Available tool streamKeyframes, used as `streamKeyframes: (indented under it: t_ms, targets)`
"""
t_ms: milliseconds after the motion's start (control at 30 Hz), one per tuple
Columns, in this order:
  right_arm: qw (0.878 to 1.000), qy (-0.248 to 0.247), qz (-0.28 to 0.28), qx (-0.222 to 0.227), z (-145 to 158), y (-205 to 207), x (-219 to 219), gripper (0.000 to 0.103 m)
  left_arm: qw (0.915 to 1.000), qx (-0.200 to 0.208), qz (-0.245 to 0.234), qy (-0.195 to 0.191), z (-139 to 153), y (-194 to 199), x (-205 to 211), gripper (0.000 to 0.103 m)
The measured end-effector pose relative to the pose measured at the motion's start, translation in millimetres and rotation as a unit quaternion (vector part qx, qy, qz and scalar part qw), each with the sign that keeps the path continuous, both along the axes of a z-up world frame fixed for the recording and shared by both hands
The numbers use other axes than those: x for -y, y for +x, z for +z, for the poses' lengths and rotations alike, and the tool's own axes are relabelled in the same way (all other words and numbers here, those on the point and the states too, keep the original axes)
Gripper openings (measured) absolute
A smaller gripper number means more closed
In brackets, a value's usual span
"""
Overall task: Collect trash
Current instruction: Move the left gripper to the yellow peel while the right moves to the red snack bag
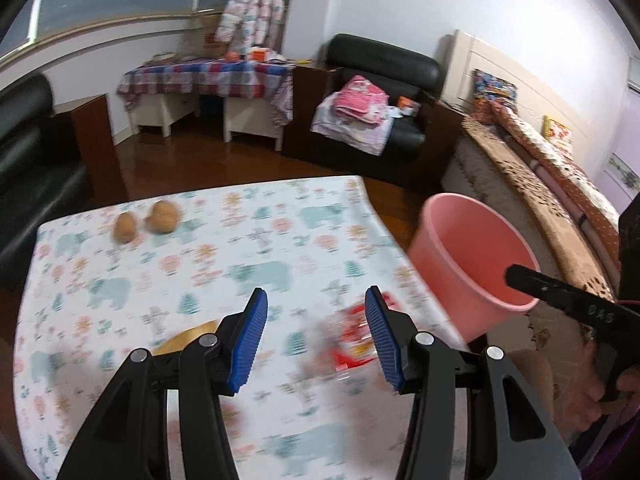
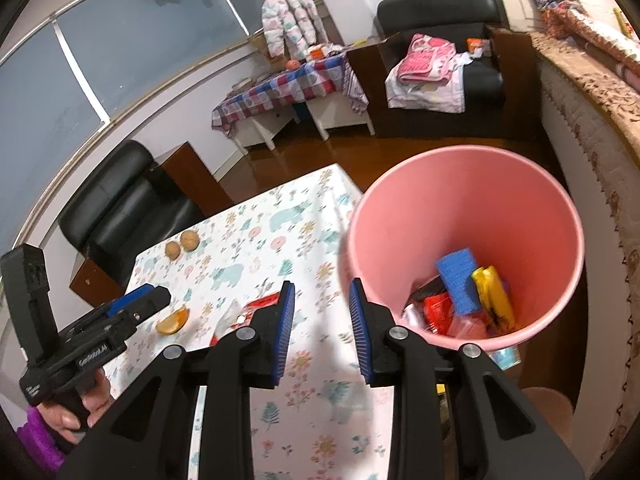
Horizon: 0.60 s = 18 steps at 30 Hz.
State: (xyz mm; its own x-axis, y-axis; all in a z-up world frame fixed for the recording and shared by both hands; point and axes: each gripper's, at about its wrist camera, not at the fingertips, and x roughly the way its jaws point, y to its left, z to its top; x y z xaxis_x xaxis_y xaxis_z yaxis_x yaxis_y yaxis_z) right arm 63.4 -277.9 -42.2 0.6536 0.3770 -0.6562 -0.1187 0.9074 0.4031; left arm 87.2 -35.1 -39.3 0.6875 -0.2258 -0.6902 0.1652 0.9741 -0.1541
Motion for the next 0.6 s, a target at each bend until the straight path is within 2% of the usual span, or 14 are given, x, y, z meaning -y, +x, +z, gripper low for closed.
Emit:
streamKeyframes:
  t_ms: [300,600]
  targets:
    - [0.998,0.005,0.058,-0.035,-13.3,-0.6,-41.2,0.029,0.9984,-0.024,0.05,0.01,-20.8,-14.8,-61.9,0.05]
    - [0.994,-0.004,0.091,-0.063,-27.8,-3.4,-69.8,0.029,0.9965,-0.057,0.057,0.022,-49.1,-15.3,-80.3,0.05]
